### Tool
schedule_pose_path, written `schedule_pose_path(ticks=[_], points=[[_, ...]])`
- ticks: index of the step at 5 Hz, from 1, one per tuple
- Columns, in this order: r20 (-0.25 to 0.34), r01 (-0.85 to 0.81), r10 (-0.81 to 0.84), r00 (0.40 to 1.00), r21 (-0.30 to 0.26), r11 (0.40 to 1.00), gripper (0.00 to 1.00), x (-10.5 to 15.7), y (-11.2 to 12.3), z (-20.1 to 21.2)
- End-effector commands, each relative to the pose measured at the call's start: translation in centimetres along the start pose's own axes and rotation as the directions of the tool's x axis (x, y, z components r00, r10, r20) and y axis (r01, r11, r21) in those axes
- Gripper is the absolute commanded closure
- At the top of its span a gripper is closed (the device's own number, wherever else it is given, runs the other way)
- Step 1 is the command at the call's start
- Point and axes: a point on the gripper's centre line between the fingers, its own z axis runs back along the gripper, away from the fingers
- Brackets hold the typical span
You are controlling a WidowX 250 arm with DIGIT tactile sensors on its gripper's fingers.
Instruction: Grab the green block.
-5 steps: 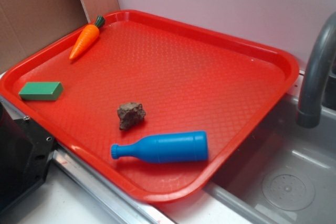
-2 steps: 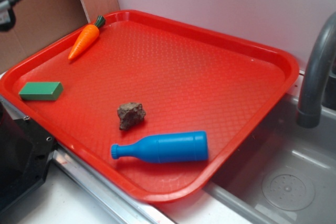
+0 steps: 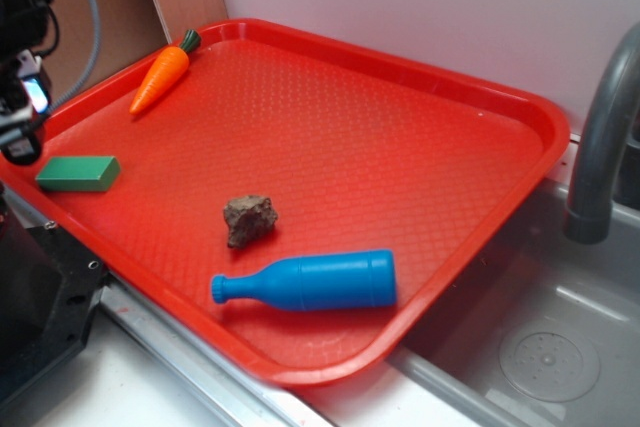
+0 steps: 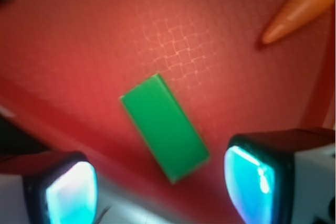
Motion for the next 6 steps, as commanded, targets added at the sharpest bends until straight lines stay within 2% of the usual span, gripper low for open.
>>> schedule_pose_path(ticks=[1,3,4,5,6], points=[[-0.016,0.053,-0.052,0.998,0.04,0.998,0.0,2.3,0.1,-2.1],[-0.074,0.006,-0.007,0.997,-0.008,1.0,0.0,2.0,0.8,-4.8],[-0.1,-0.013,0.011,0.995,-0.014,1.0,0.46,1.9,1.0,-5.3],[-0.087,-0.04,0.04,0.995,-0.005,0.999,1.0,1.6,1.2,-4.8],[-0.069,-0.065,0.065,0.996,0.01,0.998,1.0,2.0,1.1,-2.8]])
